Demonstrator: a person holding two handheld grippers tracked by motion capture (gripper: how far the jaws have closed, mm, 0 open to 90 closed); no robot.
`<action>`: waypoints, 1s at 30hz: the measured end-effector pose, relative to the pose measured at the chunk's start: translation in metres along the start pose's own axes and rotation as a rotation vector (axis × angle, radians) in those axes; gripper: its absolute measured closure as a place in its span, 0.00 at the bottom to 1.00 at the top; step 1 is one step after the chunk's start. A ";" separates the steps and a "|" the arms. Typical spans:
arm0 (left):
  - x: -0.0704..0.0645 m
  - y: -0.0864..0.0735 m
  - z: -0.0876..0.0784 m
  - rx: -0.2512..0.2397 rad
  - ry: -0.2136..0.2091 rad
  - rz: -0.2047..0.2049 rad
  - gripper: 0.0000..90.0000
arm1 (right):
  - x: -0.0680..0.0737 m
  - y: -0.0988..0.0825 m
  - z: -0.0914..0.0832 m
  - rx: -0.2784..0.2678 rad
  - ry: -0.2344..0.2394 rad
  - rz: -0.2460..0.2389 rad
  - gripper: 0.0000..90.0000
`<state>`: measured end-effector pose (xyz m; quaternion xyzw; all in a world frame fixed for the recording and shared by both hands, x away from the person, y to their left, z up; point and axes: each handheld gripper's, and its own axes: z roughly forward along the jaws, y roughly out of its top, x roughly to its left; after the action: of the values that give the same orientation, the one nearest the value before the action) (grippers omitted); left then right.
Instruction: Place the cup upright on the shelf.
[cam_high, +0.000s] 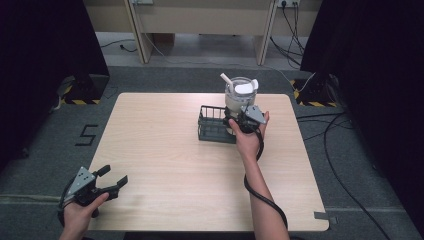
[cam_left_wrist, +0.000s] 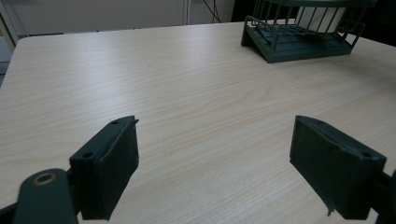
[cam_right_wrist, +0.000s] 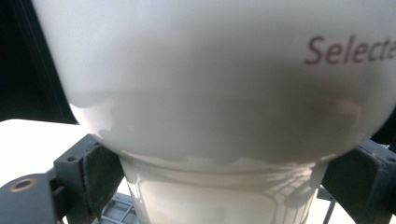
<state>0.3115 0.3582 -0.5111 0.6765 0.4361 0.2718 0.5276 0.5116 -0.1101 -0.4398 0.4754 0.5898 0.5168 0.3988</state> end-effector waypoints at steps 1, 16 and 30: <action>0.000 0.000 0.000 0.000 0.000 0.000 0.16 | 0.000 0.000 -0.001 0.000 -0.001 -0.001 0.10; 0.000 0.000 0.000 0.000 0.002 -0.001 0.16 | 0.000 -0.002 -0.007 -0.007 0.003 -0.005 0.10; -0.001 0.000 0.000 -0.001 0.002 -0.003 0.16 | -0.005 -0.002 -0.014 -0.018 0.016 0.010 0.01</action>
<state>0.3114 0.3574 -0.5108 0.6755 0.4373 0.2718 0.5279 0.4991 -0.1181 -0.4395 0.4707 0.5859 0.5277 0.3958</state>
